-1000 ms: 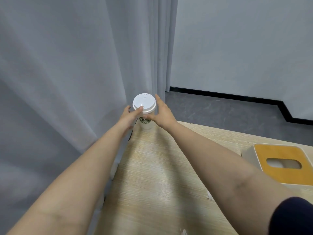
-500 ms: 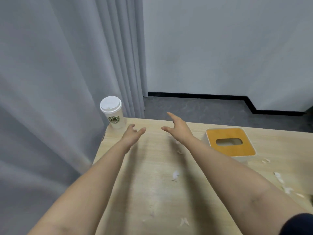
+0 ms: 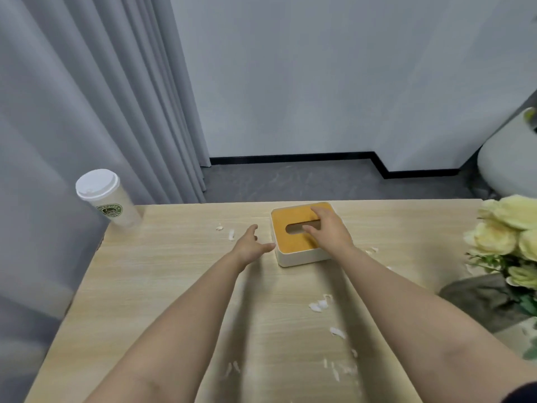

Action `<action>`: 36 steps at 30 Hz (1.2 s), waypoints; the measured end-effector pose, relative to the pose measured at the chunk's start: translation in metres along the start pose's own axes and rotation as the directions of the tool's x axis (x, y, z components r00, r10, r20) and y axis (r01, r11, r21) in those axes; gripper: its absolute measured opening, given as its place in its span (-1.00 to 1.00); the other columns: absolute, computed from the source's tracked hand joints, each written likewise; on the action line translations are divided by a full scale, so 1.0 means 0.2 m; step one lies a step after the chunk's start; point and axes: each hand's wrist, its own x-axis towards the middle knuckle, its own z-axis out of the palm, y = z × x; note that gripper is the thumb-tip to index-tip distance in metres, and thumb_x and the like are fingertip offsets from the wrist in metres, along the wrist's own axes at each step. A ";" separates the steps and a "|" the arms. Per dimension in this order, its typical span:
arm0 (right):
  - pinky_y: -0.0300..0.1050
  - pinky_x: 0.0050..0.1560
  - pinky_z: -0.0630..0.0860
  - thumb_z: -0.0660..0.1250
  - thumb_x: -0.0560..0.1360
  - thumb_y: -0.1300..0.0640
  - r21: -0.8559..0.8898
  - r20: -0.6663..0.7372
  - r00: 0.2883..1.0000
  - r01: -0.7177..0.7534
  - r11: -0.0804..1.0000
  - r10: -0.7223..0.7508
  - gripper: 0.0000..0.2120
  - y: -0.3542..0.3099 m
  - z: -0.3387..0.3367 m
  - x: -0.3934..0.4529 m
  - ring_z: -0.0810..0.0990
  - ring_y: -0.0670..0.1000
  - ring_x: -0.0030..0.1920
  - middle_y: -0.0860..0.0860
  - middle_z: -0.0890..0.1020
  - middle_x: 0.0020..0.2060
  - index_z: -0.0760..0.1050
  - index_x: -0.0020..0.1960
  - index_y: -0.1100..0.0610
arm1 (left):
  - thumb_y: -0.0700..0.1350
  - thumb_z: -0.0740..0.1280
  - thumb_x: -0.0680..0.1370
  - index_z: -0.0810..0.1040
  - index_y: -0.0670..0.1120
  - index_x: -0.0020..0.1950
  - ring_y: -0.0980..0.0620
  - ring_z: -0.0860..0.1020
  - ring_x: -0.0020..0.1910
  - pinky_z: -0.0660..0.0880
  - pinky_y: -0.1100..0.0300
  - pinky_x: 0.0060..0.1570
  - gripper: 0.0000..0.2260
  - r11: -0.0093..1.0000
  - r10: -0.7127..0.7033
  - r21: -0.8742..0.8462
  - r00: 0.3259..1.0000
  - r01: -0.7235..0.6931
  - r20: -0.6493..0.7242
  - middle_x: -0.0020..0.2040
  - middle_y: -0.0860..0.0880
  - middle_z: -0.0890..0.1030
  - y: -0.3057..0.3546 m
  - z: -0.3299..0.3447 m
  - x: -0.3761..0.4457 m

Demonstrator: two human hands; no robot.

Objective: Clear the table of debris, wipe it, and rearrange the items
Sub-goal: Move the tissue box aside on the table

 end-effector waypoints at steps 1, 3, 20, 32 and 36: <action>-0.03 0.40 0.23 0.32 0.51 0.00 -0.010 0.005 1.000 -0.011 1.000 0.011 -0.43 0.06 -0.02 0.00 0.24 0.05 0.43 0.03 0.30 0.43 0.24 0.45 0.09 | -0.07 0.41 0.49 0.02 -0.05 0.54 -0.12 0.28 0.41 0.30 0.00 0.35 -0.24 1.000 -0.010 0.006 1.000 0.010 0.004 0.48 -0.18 0.22 0.01 0.04 0.01; -0.06 0.41 0.16 0.31 0.52 0.00 -0.005 0.022 0.999 -0.048 0.999 0.048 -0.41 0.15 -0.05 0.00 0.17 0.05 0.46 0.06 0.22 0.47 0.20 0.47 0.10 | -0.06 0.44 0.46 -0.03 -0.05 0.55 -0.14 0.25 0.43 0.29 -0.05 0.36 -0.18 1.000 -0.023 0.012 1.000 0.023 -0.004 0.50 -0.16 0.19 0.02 0.12 0.03; -0.01 0.29 0.35 0.35 0.50 0.07 0.089 0.071 0.993 -0.100 0.991 0.094 -0.36 0.20 -0.02 0.07 0.37 0.12 0.34 0.13 0.38 0.36 0.16 0.48 0.16 | -0.20 0.48 0.41 0.30 -0.12 0.32 -0.07 0.46 0.16 0.39 0.16 0.05 -0.44 0.997 0.076 0.027 0.980 -0.073 -0.183 0.22 -0.09 0.49 0.05 0.25 0.11; -0.05 0.27 0.33 0.34 0.51 0.07 0.053 0.127 0.989 0.071 0.996 -0.078 -0.37 -0.42 0.20 0.21 0.39 0.13 0.31 0.15 0.41 0.32 0.17 0.48 0.18 | -0.17 0.48 0.42 0.28 -0.11 0.36 -0.09 0.43 0.22 0.44 0.16 0.04 -0.41 0.992 0.123 0.021 0.935 -0.124 -0.333 0.26 -0.07 0.47 -0.11 -0.36 0.04; -0.06 0.32 0.27 0.34 0.51 0.06 0.019 0.192 0.970 0.148 0.989 -0.149 -0.35 -0.67 0.33 0.28 0.33 0.13 0.36 0.15 0.37 0.37 0.13 0.49 0.18 | -0.17 0.47 0.43 0.28 -0.09 0.38 -0.09 0.41 0.26 0.34 0.19 0.08 -0.41 0.994 0.073 -0.045 0.913 -0.099 -0.401 0.29 -0.07 0.46 -0.22 -0.58 0.02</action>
